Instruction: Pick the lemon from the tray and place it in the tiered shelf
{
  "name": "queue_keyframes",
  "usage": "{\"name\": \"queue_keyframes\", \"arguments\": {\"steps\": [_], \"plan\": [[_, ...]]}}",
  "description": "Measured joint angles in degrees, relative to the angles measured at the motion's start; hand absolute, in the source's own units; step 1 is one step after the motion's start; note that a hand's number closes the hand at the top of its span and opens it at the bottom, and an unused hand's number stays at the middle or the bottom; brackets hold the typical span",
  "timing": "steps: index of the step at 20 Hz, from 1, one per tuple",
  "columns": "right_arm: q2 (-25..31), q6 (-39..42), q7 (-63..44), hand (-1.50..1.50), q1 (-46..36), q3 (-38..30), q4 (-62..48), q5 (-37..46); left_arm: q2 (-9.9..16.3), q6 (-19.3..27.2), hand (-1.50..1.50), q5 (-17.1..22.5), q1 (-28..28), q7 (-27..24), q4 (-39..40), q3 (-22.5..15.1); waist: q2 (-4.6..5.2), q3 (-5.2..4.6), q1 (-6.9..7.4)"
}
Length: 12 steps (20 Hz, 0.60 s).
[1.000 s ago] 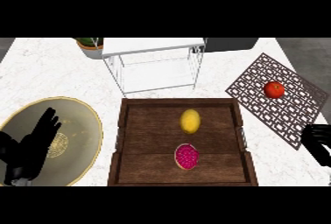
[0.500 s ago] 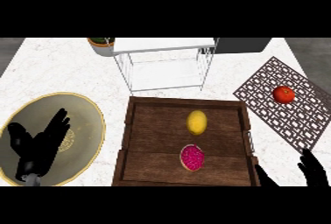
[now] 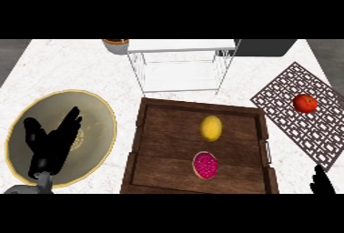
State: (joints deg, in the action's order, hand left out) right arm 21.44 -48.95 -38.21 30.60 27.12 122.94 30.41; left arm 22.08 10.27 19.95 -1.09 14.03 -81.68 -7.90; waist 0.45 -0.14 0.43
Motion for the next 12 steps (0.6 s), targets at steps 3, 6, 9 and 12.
{"name": "queue_keyframes", "arguments": {"steps": [3, 6, 9, 12], "plan": [[-2.1, 4.1, -8.7, -1.50, -1.8, -0.6, 1.4, 6.0, -0.2, -0.2, 0.00, -0.2, -0.8, 0.7, 0.0, -0.4, 0.21, -0.08, 0.61], [-4.7, 8.5, -16.7, -1.50, -5.3, -2.5, 1.3, 11.8, -0.4, -0.5, 0.00, -0.4, -1.2, 0.4, 0.0, -0.6, 0.36, -0.15, 1.31], [-7.8, 13.5, -22.9, -1.50, -9.9, -4.3, 0.0, 17.3, -0.8, -0.5, 0.00, -0.7, -1.8, 0.5, 0.4, -0.8, 0.41, -0.13, 1.71], [-11.7, 18.4, -27.4, -1.50, -14.9, -5.2, -2.6, 22.1, -0.9, -0.6, 0.00, -0.9, -2.1, 0.5, 0.7, -0.9, 0.38, -0.12, 2.07]]}}
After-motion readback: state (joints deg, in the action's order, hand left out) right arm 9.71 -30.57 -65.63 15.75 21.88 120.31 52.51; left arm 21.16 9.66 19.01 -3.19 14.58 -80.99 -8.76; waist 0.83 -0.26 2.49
